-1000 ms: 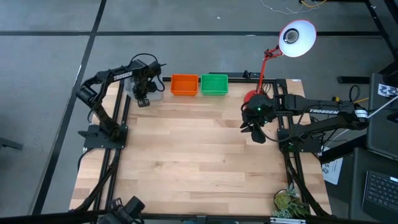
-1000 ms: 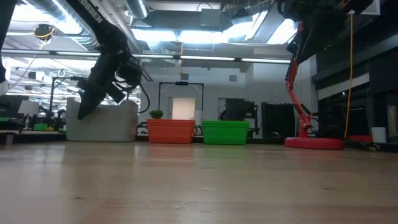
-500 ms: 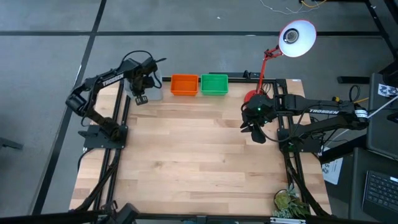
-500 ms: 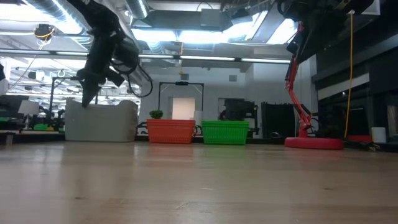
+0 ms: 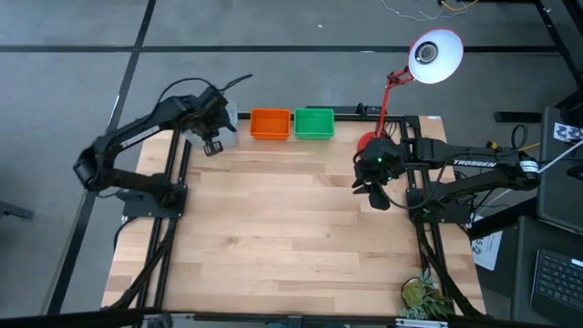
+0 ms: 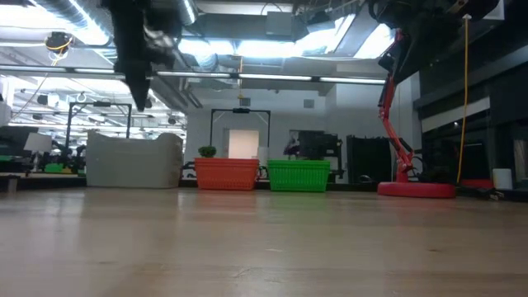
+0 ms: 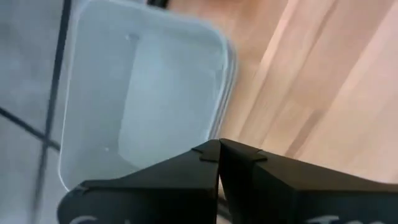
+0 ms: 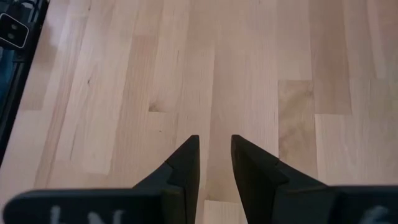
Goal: Stack baskets by color
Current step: Return to Home Position
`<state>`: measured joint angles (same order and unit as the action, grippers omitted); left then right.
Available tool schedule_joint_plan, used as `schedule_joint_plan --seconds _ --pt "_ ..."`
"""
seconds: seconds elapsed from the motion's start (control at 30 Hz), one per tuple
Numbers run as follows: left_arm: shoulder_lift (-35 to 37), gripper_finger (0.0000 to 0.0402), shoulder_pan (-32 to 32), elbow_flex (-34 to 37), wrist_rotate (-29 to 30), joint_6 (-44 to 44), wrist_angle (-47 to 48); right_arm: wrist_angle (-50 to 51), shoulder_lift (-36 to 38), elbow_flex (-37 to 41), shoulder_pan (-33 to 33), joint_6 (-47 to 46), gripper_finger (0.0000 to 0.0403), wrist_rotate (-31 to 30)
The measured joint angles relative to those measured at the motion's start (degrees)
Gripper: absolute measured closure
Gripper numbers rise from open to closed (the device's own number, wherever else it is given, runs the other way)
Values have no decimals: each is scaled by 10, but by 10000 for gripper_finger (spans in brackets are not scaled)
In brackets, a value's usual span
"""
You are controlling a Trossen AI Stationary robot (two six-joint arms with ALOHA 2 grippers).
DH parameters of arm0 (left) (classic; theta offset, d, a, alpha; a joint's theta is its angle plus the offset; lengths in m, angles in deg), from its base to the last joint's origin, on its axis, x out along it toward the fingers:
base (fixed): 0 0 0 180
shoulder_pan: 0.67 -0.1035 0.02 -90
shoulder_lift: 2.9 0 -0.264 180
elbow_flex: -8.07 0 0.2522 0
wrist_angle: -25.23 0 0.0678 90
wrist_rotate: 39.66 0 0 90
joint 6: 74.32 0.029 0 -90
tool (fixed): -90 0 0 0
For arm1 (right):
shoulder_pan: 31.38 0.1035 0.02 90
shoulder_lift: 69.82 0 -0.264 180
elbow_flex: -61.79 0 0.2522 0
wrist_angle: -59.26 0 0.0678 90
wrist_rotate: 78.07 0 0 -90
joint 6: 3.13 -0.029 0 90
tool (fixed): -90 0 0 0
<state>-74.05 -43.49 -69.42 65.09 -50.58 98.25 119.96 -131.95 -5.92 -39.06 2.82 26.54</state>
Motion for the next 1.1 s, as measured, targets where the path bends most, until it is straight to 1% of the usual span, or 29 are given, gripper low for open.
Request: schedule_joint_plan --seconds 0.07,0.17,0.2,0.27,0.33,0.4,0.47,0.53,0.6,0.67,0.77,0.83,0.9,0.97,1.1 --pt "32 401 12 0 -33 -59 -1 0 0 0 0 -9 312 2" --pt "78 401 29 0 -132 -162 -7 0 0 0 3 -34 312 0" --pt "91 402 39 0 -152 -185 -11 -2 0 0 5 -49 311 -8" --pt "117 402 69 0 -158 -217 -14 -21 0 0 13 -79 312 -50" --pt "140 401 112 0 -150 -255 -20 -45 0 0 28 -97 311 -109" --pt "163 401 157 0 -129 -289 -20 -52 0 0 45 -100 312 -147" --pt "199 401 204 3 -91 -319 -23 -53 0 0 64 -100 311 -156" --pt "236 401 254 26 -56 -354 -45 -60 0 1 85 -103 312 -158" --pt "277 401 302 73 -21 -383 -80 -108 4 18 108 -101 312 -179" --pt "317 401 342 134 7 -411 -137 -159 13 52 126 -100 312 -198" --pt "371 401 389 236 24 -432 -241 -243 37 114 147 -118 312 -197" --pt "403 401 412 294 23 -422 -302 -289 58 150 162 -135 312 -192" --pt "421 401 431 336 24 -414 -368 -321 87 178 178 -149 311 -191" --pt "436 401 443 368 27 -404 -392 -353 119 202 197 -152 312 -193" --pt "456 401 462 421 53 -367 -456 -423 196 259 244 -129 312 -239"
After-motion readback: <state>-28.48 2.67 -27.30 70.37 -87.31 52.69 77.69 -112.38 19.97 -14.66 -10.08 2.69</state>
